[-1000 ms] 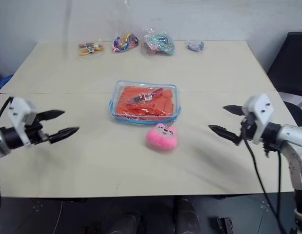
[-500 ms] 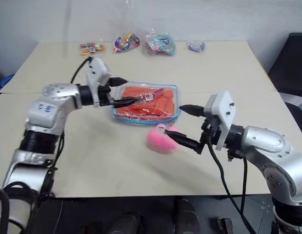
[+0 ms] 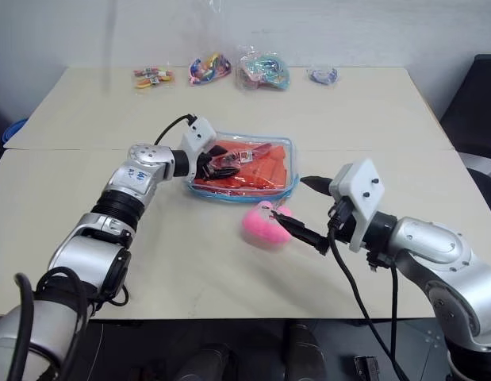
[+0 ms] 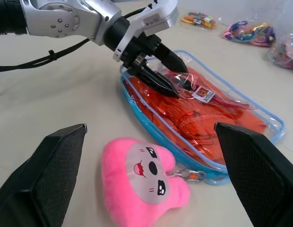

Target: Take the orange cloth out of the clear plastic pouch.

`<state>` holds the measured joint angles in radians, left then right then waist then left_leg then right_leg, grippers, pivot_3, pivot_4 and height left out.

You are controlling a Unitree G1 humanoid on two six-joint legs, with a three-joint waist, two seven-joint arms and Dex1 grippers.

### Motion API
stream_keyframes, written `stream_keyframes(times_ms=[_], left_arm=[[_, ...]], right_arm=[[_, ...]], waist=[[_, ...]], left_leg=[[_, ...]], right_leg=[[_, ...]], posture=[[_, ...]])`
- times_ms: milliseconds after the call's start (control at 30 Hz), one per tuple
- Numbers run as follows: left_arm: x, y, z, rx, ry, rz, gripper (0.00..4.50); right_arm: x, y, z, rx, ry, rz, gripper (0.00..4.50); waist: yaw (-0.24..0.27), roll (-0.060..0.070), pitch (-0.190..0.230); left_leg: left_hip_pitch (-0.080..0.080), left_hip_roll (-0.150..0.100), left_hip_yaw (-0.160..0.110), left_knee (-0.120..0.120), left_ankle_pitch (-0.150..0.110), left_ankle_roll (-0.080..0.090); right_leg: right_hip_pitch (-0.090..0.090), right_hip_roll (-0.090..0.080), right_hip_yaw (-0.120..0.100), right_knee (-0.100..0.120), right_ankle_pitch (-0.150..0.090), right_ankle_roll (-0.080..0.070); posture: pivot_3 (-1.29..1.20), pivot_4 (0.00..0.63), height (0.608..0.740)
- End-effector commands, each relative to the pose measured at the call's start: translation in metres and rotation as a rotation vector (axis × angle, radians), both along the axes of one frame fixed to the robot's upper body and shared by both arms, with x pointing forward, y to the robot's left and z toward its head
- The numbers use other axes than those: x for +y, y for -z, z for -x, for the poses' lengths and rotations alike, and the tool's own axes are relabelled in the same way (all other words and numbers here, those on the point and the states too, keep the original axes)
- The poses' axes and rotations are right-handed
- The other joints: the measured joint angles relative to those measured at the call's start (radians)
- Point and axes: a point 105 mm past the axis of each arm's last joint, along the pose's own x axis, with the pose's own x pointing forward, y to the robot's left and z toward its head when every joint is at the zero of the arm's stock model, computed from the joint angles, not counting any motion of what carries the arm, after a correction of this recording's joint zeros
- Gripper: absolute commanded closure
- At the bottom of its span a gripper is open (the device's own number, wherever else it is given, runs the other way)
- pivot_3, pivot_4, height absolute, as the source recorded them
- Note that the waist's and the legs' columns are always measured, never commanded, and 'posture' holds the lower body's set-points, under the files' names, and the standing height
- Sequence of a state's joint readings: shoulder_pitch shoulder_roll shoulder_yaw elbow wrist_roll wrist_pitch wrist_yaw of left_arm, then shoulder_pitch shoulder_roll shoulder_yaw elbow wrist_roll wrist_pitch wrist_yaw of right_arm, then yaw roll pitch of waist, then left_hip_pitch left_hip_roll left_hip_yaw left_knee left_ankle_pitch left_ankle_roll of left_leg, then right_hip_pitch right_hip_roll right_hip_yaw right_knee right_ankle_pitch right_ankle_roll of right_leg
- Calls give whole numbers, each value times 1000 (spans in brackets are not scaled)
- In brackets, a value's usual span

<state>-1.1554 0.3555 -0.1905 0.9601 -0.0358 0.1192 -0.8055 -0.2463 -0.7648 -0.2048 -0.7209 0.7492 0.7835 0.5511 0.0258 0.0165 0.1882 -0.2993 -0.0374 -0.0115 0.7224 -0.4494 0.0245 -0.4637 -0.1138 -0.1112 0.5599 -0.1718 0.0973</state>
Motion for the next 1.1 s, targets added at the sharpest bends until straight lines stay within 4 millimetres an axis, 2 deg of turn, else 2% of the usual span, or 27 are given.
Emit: stream_keyframes(times_ms=[33, 233, 267, 333, 367, 433, 600, 733, 767, 833, 900, 1100], left_arm=[[-3, -25, -2, -76, 20, 24, 2452], [11, -31, 2, -83, 5, 70, 4371], [14, -32, 4, -86, 2, 76, 4469], [24, -38, 6, -97, -32, 103, 4469], [38, -45, 7, -115, -79, 133, 4469], [75, -56, 11, -152, -212, 183, 4469], [161, -60, 32, -217, -543, 195, 4469], [253, -47, 77, -247, -899, 130, 4469], [271, -41, 89, -247, -979, 110, 4469], [296, -30, 109, -241, -1094, 92, 4469], [310, -17, 125, -224, -1165, 64, 4469], [309, 9, 150, -172, -1203, 61, 4469]], right_arm=[[-6, -10, 1, -67, 39, 15, 0], [-6, -9, -3, -64, 41, 21, 0], [-6, -9, -3, -63, 39, 22, 0], [-5, -9, -4, -60, 28, 26, 0], [-2, -9, -4, -59, 8, 34, 0], [2, -9, -3, -53, -42, 42, 0], [12, -7, 2, -35, -155, 62, 0], [17, -5, -1, -16, -227, 70, 0], [18, -5, -3, -12, -241, 70, 0], [21, -3, -5, -6, -265, 75, 0], [23, -1, -7, 1, -291, 83, 0], [26, 1, -15, 3, -348, 112, 0]], waist=[[-1, 0, 0], [-1, 0, 0], [-2, 0, 0], [-3, 0, 0], [-4, 0, 0], [-8, 0, 0], [-27, 0, 0], [-28, 0, 0], [-28, 0, 0], [-24, 0, 0], [-16, -1, 0], [3, -2, -1]], left_leg=[[0, 0, 0, 0, 0, 0], [0, 0, 0, 0, 0, 0], [0, 0, 0, 0, 0, 0], [0, 0, 0, 0, 0, 0], [0, 1, 0, 0, 0, 0], [0, 1, 0, 0, 0, 0], [1, 3, -4, -1, 0, -1], [2, 3, -7, -1, -1, -2], [2, 3, -7, -1, -1, -2], [2, 4, -7, -1, -1, -2], [1, 5, -7, -1, -1, -2], [0, 6, -6, 0, -1, -2]], right_leg=[[0, 0, 0, 0, 0, 0], [0, 0, 0, 0, 0, 0], [0, 0, 0, 0, 0, 0], [0, 0, 0, 0, 0, 0], [0, 0, 1, 0, 0, 0], [-1, 0, 1, 0, 0, 0], [-1, 1, 2, 0, 0, 0], [-2, 1, 3, 0, 0, 0], [-2, 1, 3, 0, 0, 0], [-2, 1, 3, 0, 0, 0], [-1, 0, 2, 0, 0, 0], [-1, -1, 1, -1, 0, 0]], posture=[[0, 150, 740], [0, 150, 740], [0, 150, 740], [0, 150, 740], [0, 150, 740], [0, 150, 740], [0, 150, 740], [0, 150, 740], [0, 150, 740], [0, 150, 740], [0, 150, 740], [0, 150, 740]])
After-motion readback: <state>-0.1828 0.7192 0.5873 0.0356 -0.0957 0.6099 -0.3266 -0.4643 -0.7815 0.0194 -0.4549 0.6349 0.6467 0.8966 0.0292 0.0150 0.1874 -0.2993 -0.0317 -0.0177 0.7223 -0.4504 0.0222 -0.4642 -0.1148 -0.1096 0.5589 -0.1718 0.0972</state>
